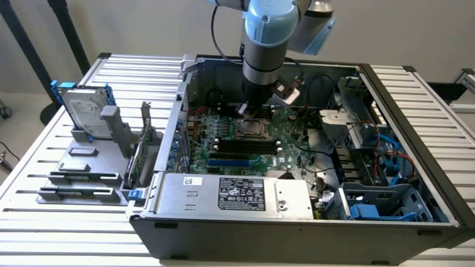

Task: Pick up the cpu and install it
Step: 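Install the first cpu locking lever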

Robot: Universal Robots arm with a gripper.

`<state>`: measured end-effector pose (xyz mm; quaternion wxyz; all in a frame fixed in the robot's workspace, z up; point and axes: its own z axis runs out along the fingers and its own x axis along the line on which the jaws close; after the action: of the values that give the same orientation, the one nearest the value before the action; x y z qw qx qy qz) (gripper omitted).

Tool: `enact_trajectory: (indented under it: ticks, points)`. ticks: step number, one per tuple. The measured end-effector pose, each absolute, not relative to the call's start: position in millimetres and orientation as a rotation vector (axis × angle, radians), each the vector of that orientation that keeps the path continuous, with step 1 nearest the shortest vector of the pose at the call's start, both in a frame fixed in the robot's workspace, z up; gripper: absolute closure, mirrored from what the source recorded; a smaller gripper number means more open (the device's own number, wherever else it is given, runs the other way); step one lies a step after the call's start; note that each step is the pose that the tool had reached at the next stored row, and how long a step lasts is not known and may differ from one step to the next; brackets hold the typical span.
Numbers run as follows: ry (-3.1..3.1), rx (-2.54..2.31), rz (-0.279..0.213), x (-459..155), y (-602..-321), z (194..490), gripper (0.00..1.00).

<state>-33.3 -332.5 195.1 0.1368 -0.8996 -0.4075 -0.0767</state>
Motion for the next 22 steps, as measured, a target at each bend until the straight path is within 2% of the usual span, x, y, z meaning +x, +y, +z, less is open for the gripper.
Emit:
enact_trajectory:
  ticks: [11, 22]
  points:
    - [-1.178, -2.604, -0.215, -25, -333, 195, 0.89]
    - [-1.169, -2.599, -0.178, -17, -335, 195, 0.89]
